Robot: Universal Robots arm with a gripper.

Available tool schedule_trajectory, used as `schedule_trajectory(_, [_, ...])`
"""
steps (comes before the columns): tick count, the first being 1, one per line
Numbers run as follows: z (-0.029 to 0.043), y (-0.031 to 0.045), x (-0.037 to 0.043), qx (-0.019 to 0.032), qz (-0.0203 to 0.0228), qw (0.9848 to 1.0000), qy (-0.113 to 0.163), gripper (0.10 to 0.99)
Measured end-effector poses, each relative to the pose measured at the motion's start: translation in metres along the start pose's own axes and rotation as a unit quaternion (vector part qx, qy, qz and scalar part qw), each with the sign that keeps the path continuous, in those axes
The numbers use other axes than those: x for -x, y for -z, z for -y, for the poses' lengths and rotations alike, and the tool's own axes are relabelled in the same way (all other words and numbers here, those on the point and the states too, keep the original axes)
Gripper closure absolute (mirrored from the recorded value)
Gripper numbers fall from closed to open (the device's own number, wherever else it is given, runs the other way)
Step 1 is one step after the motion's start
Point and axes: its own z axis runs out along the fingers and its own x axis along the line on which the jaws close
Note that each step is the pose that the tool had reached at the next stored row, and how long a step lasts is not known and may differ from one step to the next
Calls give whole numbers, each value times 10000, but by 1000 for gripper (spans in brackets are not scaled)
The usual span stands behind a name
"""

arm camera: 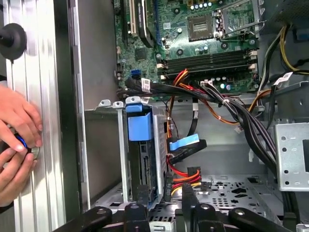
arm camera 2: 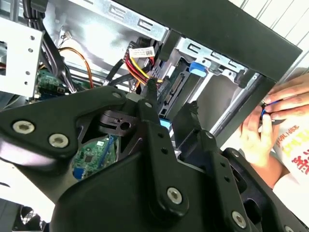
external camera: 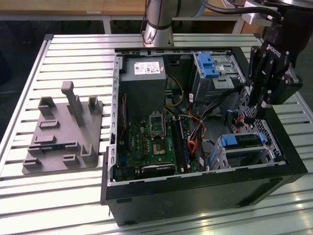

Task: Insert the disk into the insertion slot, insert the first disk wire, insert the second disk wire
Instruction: 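Insert the first disk wire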

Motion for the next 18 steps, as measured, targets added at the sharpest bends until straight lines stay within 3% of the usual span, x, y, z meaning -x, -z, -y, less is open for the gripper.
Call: schedule_trajectory(18, [9,-100,-2,13,-1,10000,-20,678])
